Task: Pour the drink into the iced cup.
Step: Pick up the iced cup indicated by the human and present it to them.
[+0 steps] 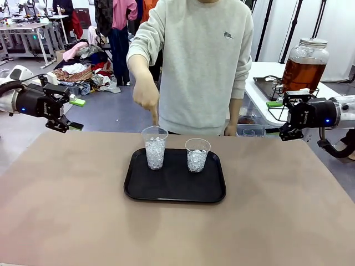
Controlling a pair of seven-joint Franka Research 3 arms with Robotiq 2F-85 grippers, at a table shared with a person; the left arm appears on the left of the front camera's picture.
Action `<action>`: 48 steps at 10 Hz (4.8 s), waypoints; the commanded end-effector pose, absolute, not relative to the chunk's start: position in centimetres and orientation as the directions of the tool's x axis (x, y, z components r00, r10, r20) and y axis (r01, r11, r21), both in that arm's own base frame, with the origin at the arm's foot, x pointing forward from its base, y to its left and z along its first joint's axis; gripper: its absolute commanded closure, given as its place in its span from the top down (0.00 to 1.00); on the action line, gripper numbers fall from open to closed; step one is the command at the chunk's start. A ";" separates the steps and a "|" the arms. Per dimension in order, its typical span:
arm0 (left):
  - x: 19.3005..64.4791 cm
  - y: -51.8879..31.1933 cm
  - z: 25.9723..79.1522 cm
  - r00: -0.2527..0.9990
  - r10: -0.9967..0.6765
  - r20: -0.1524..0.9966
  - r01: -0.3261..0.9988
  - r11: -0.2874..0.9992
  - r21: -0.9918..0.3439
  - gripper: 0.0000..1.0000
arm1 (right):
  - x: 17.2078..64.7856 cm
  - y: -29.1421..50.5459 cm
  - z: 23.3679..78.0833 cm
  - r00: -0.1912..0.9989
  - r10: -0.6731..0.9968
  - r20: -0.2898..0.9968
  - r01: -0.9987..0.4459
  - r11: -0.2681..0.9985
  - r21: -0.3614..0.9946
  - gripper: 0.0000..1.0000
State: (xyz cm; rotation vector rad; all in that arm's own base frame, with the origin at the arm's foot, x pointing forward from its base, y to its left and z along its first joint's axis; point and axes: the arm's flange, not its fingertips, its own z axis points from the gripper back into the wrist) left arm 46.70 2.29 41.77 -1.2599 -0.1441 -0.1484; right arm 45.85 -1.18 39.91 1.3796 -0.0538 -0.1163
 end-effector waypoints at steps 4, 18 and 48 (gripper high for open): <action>48.8 2.0 41.8 0.852 -0.154 0.500 0.518 0.382 -0.766 1.00 | 45.7 -1.2 40.1 0.993 -0.116 -0.027 0.049 0.184 0.982 1.00; 49.9 -1.4 40.1 0.597 -0.249 0.762 0.714 0.598 -0.364 1.00 | 45.7 -1.2 40.1 0.993 -0.116 -0.027 0.049 0.184 0.982 1.00; 53.6 -11.8 29.5 -0.052 -0.413 0.909 0.990 0.097 0.100 1.00 | 45.7 -1.2 40.1 0.993 -0.116 -0.027 0.049 0.184 0.982 1.00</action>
